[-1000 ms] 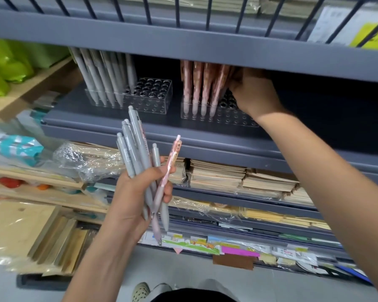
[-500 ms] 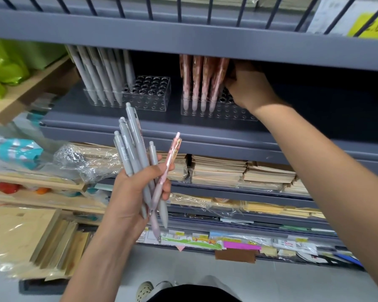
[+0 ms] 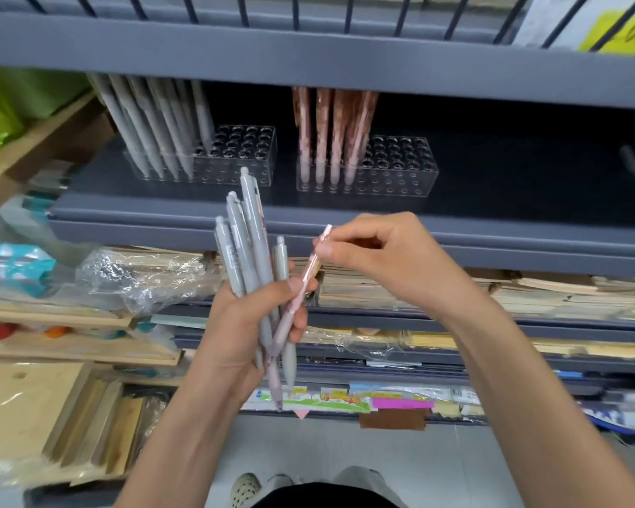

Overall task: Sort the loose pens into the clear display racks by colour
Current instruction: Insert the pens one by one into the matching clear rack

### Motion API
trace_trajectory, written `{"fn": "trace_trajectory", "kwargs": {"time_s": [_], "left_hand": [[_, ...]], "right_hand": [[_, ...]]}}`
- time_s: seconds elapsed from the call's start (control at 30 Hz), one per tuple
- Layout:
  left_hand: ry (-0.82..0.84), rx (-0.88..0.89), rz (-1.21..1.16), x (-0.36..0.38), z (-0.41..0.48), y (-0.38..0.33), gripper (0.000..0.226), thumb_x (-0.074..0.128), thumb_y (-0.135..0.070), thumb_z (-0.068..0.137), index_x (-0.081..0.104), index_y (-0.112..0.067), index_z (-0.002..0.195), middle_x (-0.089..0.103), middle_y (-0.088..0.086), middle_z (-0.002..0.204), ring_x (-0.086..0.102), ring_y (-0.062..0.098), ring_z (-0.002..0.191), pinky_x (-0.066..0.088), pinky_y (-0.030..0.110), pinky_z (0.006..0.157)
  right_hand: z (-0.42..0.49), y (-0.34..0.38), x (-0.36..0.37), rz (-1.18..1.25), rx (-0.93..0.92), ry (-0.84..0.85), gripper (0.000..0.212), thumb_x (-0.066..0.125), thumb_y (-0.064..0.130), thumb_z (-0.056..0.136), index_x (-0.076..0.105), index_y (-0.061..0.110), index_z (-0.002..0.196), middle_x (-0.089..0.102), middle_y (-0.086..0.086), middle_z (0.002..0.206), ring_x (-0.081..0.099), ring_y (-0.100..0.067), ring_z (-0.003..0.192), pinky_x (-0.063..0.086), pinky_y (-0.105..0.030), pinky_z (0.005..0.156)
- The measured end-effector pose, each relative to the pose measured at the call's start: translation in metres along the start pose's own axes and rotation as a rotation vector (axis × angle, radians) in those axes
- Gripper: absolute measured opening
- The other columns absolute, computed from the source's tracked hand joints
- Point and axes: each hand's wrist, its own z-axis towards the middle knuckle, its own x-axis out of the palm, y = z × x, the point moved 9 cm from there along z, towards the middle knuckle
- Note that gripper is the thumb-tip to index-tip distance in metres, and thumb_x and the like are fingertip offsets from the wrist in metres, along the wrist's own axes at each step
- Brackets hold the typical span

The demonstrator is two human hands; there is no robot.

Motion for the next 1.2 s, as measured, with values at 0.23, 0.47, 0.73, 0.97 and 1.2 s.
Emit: {"fn": "trace_trajectory", "kwargs": {"time_s": [0.23,0.47,0.73,0.97,1.2], "left_hand": [[-0.007,-0.049,-0.056,0.008,0.001,0.01,0.035,0.069,-0.014,0.072,0.06,0.002,0.102,0.068,0.008,0.07,0.053,0.017,0.042,0.045,0.024,0.041],[-0.044,-0.049,-0.118,0.008,0.001,0.016,0.016,0.061,-0.006,0.08,0.053,-0.008,0.093,0.063,0.009,0.07,0.046,0.016,0.039,0.039,0.024,0.036],[-0.104,-0.026,-0.113,0.003,-0.003,0.013,0.025,0.065,-0.009,0.07,0.059,-0.007,0.095,0.062,0.01,0.078,0.048,0.018,0.043,0.039,0.025,0.035],[-0.143,-0.032,-0.142,-0.01,-0.008,0.013,0.035,0.065,-0.01,0.07,0.053,-0.007,0.102,0.048,0.008,0.075,0.048,0.018,0.045,0.039,0.024,0.036],[-0.153,-0.014,-0.148,-0.019,-0.008,0.007,0.031,0.067,-0.011,0.071,0.053,-0.006,0.099,0.05,0.007,0.072,0.05,0.018,0.047,0.042,0.025,0.038]], "right_hand": [[-0.005,-0.01,-0.026,0.306,0.039,-0.159,0.016,0.059,0.024,0.096,0.067,0.011,0.096,0.074,0.0,0.087,0.063,-0.012,0.074,0.05,-0.026,0.065],[0.002,-0.005,-0.113,0.489,-0.133,-0.612,0.014,0.035,0.013,0.104,0.046,0.015,0.096,0.072,-0.017,0.086,0.071,-0.028,0.068,0.055,-0.032,0.061],[0.042,-0.002,-0.132,0.386,-0.222,-0.687,0.022,0.043,-0.005,0.09,0.055,0.014,0.083,0.067,0.001,0.071,0.067,-0.02,0.063,0.056,-0.035,0.069],[0.083,-0.007,-0.119,0.006,-0.091,-0.64,0.035,0.051,0.02,0.089,0.061,0.03,0.057,0.069,0.01,0.063,0.066,-0.031,0.09,0.051,-0.049,0.091],[0.071,-0.007,-0.135,0.148,-0.142,-0.79,0.044,0.047,0.007,0.086,0.059,0.028,0.049,0.065,0.012,0.053,0.064,-0.005,0.059,0.055,-0.03,0.072]]}}
